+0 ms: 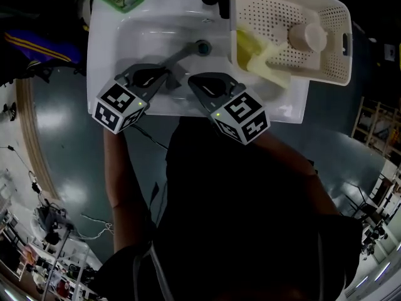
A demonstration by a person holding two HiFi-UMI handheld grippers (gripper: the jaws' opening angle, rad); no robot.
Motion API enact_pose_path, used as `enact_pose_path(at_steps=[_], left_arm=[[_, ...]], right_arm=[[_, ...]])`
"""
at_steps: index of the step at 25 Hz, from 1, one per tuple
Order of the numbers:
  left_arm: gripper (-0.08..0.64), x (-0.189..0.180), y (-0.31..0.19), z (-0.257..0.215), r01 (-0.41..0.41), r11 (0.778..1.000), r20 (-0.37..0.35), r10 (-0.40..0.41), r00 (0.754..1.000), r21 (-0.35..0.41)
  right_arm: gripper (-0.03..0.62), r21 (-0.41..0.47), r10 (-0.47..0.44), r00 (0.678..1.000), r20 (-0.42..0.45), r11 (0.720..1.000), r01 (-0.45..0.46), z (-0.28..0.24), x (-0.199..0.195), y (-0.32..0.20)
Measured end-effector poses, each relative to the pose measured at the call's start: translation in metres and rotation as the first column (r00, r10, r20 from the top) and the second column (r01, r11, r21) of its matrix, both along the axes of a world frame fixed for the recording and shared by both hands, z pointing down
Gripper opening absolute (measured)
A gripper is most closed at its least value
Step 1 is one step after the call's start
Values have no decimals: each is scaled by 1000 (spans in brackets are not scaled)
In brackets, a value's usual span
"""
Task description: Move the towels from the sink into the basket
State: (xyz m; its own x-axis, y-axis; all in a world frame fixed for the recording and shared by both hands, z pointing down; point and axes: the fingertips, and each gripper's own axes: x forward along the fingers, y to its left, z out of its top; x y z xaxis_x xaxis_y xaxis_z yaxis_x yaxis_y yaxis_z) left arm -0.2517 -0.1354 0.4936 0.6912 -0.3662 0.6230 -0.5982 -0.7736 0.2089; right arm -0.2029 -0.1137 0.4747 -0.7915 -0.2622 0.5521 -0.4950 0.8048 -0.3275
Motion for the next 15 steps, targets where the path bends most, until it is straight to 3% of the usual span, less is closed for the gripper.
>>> enact_pose_path(at_steps=[6,15], left_arm=[[11,9,14,-29,137,989,-48,-135,990,50],[11,11,16,-77,292,949,-117,-279,953,119]], right_arm=[[-6,29,-26,999,28,999,25,-20,11,5],[-6,58,-69,993,99,996,63,-50,8,4]])
